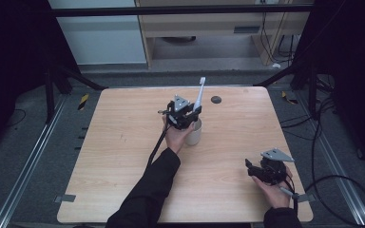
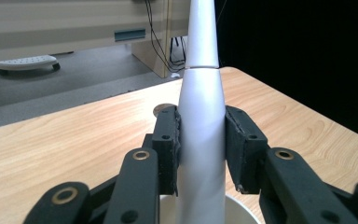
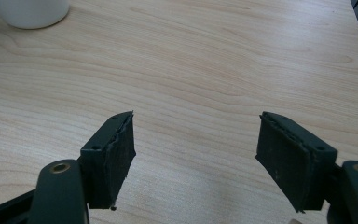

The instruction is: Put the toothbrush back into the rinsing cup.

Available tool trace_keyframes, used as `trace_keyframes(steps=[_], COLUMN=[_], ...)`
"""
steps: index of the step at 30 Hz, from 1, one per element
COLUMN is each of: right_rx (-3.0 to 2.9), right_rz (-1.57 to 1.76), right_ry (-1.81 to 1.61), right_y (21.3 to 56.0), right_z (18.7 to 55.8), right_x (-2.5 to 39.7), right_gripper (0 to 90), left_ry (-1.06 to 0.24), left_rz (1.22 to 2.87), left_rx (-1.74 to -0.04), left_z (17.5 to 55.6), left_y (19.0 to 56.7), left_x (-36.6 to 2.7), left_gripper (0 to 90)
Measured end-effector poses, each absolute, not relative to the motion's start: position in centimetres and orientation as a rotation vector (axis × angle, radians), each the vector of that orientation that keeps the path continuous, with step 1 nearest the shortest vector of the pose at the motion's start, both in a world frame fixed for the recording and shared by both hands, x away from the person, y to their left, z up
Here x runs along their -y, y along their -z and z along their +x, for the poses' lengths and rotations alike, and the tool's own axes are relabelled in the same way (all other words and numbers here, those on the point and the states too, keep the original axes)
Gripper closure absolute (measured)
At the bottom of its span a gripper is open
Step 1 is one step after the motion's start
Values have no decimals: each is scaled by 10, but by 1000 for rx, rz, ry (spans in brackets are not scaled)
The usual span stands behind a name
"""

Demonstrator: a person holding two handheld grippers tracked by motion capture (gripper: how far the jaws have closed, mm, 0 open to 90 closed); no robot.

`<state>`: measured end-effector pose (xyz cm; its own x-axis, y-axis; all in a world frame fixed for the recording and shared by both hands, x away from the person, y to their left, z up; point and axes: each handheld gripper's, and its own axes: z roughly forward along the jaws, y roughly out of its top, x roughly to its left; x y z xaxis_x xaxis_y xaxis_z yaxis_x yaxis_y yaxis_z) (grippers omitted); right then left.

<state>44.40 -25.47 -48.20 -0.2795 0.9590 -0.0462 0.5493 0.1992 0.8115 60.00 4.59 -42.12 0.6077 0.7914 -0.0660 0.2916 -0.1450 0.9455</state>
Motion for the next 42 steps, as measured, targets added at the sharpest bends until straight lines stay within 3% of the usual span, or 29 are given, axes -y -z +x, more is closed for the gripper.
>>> trace_keyframes(steps=[29,42], right_rx=[-1923,-1920], right_rz=[1400,1407], right_ry=[-933,-939], right_y=[483,483], right_z=[444,443], right_x=[253,254], right_gripper=[276,254], left_ry=[-546,-536], left_rz=[1799,1852], left_rx=[-903,-862], left_z=[594,571], left_y=[439,421], left_x=[-49,-62], left_gripper=[659,453])
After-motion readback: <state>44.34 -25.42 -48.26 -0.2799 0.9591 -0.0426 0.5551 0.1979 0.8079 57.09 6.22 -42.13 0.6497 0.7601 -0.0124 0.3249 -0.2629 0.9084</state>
